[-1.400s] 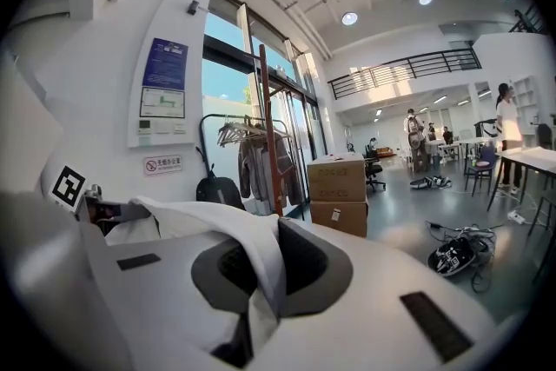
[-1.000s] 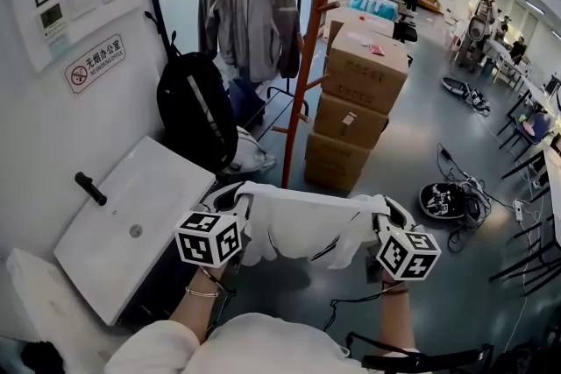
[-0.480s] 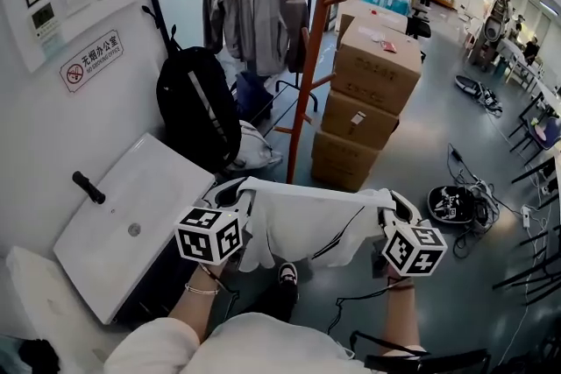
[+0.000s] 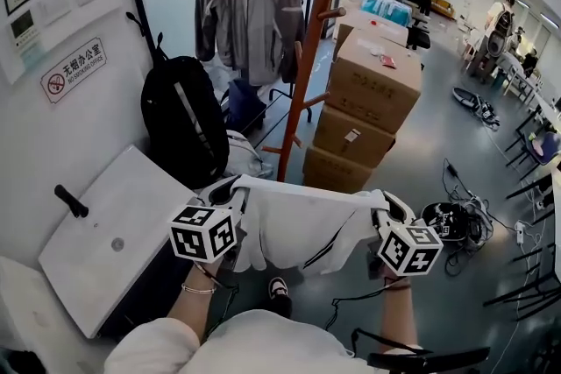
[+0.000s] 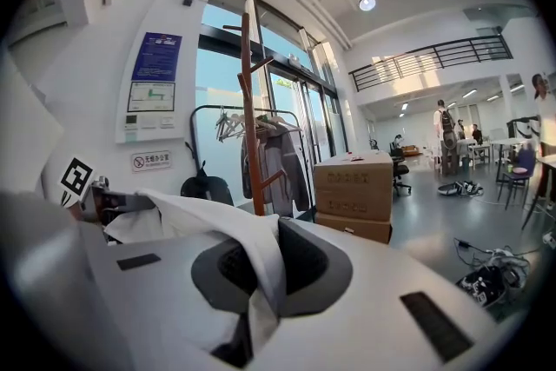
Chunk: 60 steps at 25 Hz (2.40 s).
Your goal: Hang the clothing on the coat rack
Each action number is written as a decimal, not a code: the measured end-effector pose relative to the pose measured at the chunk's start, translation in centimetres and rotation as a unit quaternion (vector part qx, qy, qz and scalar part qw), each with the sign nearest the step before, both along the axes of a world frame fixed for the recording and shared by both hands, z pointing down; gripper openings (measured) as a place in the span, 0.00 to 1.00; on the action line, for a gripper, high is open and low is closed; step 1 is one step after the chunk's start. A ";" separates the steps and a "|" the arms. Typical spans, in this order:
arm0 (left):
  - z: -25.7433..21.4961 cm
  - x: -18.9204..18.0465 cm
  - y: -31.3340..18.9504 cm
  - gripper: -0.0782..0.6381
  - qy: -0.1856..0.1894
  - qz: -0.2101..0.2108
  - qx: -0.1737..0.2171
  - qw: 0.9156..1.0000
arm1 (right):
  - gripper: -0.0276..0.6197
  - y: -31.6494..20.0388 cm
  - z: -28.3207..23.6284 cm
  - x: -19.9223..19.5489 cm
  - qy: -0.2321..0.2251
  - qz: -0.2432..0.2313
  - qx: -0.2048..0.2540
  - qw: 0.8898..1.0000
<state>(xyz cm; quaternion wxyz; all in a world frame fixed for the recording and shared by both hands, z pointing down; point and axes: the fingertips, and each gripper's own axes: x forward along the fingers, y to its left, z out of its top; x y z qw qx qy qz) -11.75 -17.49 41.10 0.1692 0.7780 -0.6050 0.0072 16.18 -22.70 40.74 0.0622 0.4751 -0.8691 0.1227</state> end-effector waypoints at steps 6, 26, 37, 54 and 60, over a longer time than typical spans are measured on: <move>0.7 0.0 -3.7 0.13 0.005 -0.003 -0.010 1.000 | 0.09 -4.0 0.6 -0.1 0.004 -0.011 -0.006 1.000; 2.2 -3.2 -11.0 0.13 0.022 -0.018 -0.003 1.000 | 0.09 -14.4 1.9 -4.4 0.040 -0.130 -0.034 0.990; 1.1 -3.3 -8.7 0.13 -0.017 -0.054 -0.027 0.998 | 0.09 -16.0 1.0 -6.3 0.035 -0.225 -0.028 0.973; -3.8 -3.4 -14.4 0.13 -0.058 -0.070 -0.042 0.995 | 0.09 -24.0 -4.1 -7.3 0.060 -0.233 0.064 0.969; -1.7 -4.7 -16.6 0.13 -0.035 -0.096 -0.086 0.991 | 0.09 -27.3 -1.6 -9.0 0.060 -0.235 0.035 0.970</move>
